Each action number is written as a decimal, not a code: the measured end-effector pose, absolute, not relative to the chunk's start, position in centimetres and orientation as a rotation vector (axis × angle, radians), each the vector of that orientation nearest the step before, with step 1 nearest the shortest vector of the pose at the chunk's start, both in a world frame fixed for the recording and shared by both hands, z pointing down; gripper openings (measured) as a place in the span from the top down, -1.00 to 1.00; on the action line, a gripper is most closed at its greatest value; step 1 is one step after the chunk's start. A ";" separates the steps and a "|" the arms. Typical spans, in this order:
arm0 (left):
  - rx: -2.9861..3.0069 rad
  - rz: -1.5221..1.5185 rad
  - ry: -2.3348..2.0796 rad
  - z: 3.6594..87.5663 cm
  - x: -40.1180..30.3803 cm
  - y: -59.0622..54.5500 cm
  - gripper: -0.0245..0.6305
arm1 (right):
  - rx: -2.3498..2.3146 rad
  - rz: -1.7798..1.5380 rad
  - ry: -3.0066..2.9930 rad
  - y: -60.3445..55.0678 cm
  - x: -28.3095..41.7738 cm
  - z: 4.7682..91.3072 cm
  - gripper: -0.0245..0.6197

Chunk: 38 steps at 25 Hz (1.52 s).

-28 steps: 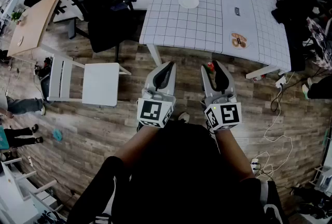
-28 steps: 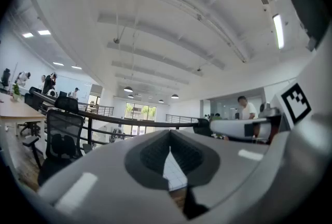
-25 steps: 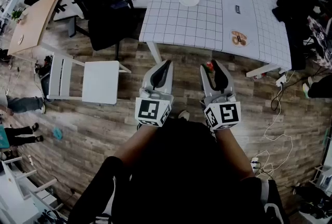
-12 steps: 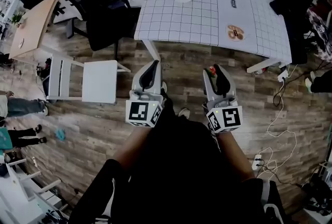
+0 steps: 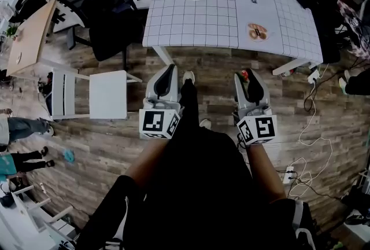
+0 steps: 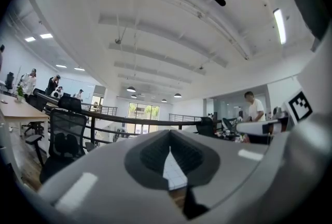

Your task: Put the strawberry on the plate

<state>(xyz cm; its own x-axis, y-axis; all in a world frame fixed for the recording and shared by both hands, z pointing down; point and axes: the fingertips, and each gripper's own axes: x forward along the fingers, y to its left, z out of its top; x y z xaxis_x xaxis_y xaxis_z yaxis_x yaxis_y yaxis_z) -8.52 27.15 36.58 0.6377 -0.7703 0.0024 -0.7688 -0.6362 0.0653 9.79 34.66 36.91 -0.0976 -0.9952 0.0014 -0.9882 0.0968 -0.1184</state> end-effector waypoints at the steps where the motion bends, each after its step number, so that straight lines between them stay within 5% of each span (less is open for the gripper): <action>1: 2.783 -0.035 -1.305 37.0 -8.6 27.0 0.90 | -2.059 -0.127 2.267 34.7 9.8 36.8 0.46; 38: 2.715 0.018 -1.121 40.2 -3.1 -8.4 0.90 | -2.031 -0.395 2.414 -7.6 11.8 40.3 0.45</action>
